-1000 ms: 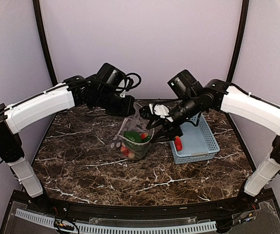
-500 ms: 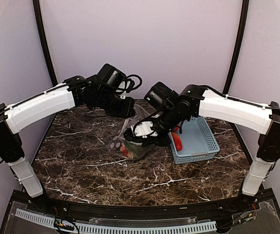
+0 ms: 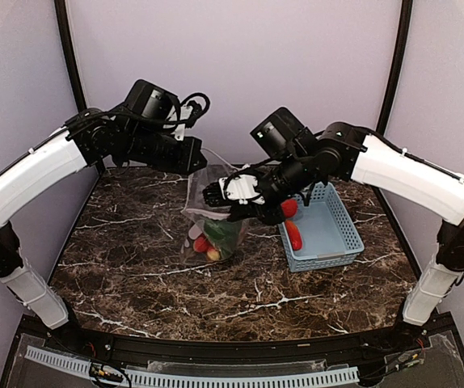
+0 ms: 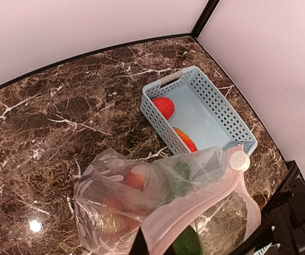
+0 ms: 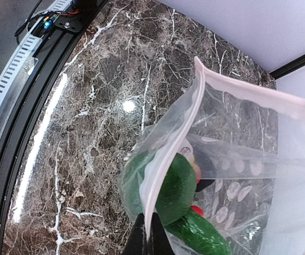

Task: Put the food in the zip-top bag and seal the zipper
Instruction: Adjust the zipper food storage bag, then pick up the fake fruit from the bin.

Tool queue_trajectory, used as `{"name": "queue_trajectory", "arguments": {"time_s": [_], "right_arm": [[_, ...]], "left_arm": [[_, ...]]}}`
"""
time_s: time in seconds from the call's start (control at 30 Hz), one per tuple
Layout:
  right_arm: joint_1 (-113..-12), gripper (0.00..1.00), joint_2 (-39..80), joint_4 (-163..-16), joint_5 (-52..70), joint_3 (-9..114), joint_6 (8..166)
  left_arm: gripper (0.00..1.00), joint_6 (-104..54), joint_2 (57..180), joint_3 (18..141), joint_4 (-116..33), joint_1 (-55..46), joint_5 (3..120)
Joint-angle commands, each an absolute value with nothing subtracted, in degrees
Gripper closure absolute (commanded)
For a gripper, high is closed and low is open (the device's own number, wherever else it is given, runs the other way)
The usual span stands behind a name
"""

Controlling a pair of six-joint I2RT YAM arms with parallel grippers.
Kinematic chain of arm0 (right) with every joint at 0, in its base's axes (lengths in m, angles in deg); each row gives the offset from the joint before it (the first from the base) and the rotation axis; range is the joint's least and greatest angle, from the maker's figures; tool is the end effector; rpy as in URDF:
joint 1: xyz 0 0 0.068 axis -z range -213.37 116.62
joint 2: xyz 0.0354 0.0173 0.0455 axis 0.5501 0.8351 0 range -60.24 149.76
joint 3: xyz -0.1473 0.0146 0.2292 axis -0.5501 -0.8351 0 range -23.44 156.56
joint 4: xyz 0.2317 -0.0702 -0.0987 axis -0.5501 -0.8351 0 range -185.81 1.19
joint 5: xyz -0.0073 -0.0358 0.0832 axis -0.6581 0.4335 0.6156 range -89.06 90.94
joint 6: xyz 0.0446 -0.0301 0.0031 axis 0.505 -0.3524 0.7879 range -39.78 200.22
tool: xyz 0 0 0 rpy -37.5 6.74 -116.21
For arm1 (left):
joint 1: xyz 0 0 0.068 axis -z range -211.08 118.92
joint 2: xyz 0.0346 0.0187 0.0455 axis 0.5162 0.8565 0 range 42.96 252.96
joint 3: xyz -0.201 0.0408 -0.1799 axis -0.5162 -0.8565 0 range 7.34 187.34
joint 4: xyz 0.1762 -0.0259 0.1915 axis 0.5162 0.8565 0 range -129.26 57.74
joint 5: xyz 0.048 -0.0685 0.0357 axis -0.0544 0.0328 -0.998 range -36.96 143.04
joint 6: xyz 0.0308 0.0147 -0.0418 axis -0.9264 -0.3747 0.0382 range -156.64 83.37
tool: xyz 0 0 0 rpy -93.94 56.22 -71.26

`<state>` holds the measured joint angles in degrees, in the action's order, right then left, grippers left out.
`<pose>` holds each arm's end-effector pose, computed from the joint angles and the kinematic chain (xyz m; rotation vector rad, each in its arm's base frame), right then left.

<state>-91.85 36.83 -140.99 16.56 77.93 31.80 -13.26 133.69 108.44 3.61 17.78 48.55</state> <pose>0.1826 0.3161 0.3735 -2.0056 1.3289 0.4093 0.2297 -0.2588 0.4217 0.4407 2.1636 -0.6439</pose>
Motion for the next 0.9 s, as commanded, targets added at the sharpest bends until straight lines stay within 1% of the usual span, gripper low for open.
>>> {"name": "queue_trajectory", "arguments": {"time_s": [0.0,0.03,0.07,0.13,0.2,0.33,0.4,0.5,0.63,0.8,0.87], "right_arm": [[-92.44,1.00,36.32,-140.05,19.74,80.05,34.03],[-92.44,1.00,35.82,-139.93,20.42,79.83,33.88],[-92.44,0.98,35.44,-139.69,20.69,79.38,33.76],[-92.43,0.88,35.32,-139.33,20.36,78.48,33.75],[-92.37,0.74,35.62,-138.95,19.76,77.92,34.62],[-91.90,0.63,34.52,-138.24,20.47,77.81,37.10],[-90.72,0.60,32.88,-138.15,22.09,77.70,37.82],[-86.07,0.56,29.47,-137.25,26.19,76.31,39.31],[-78.18,0.47,24.58,-131.97,26.70,68.24,42.24],[-67.14,0.46,21.47,-128.93,32.05,57.62,45.95],[-63.80,0.46,20.88,-126.99,32.21,53.83,47.31]], "left_arm": [[0.99,-15.92,133.74,111.41,7.54,17.47,44.33],[0.99,-16.34,133.66,111.38,8.18,17.51,42.27],[0.99,-16.42,133.00,110.73,7.89,17.52,41.73],[0.98,-16.41,132.26,107.37,5.34,17.51,42.54],[0.98,-15.68,133.03,104.49,3.80,17.50,45.14],[0.99,-15.21,136.22,104.44,5.40,17.52,47.17],[0.99,-15.13,136.65,104.34,5.77,17.52,46.98],[0.99,-15.06,136.09,103.82,4.74,17.52,46.77],[0.99,-14.70,135.69,103.21,3.86,17.52,46.72],[0.99,-14.05,134.71,102.51,4.20,17.52,46.92],[0.99,-13.93,133.73,100.97,3.07,17.52,46.86]]}}
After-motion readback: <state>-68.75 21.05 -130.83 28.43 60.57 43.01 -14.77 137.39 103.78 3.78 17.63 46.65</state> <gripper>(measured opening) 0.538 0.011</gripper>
